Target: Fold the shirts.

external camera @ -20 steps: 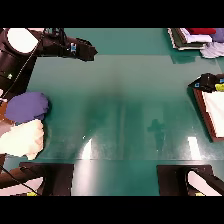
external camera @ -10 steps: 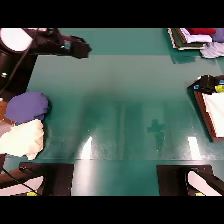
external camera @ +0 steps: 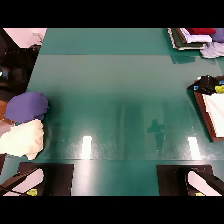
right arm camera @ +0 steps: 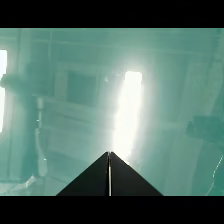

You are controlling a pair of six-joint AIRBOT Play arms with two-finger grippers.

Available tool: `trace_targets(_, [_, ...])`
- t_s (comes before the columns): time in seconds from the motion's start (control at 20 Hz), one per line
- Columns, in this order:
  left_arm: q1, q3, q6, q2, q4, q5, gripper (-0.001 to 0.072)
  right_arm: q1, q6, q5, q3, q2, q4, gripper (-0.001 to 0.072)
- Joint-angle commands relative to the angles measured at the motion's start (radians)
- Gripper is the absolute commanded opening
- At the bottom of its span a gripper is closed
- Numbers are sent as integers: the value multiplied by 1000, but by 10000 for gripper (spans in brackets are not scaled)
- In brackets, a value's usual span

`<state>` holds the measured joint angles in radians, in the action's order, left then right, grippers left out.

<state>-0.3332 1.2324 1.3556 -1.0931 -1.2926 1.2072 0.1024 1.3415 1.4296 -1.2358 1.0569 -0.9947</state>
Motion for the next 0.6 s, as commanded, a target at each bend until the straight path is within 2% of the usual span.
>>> trace_targets(0.0, [-132,-184,24,27,-104,-39,696,-1,1,-9,0,-1,0,19])
trace_targets(0.2, [-133,-343,58,-28,-111,-249,699,-1,1,-13,1,-1,0,19])
trace_targets(0.4, [-133,-366,88,-140,-111,-295,695,-1,1,-16,1,-1,0,19])
trace_targets(0.45, [-133,-366,113,-147,-111,-301,521,-1,1,-16,0,-1,1,19])
trace_targets(0.5, [-133,-366,111,-145,-105,-306,283,-1,1,-16,0,-1,1,19])
trace_targets(0.55, [-133,-361,111,-141,-90,-310,149,-1,1,-16,0,-1,1,19])
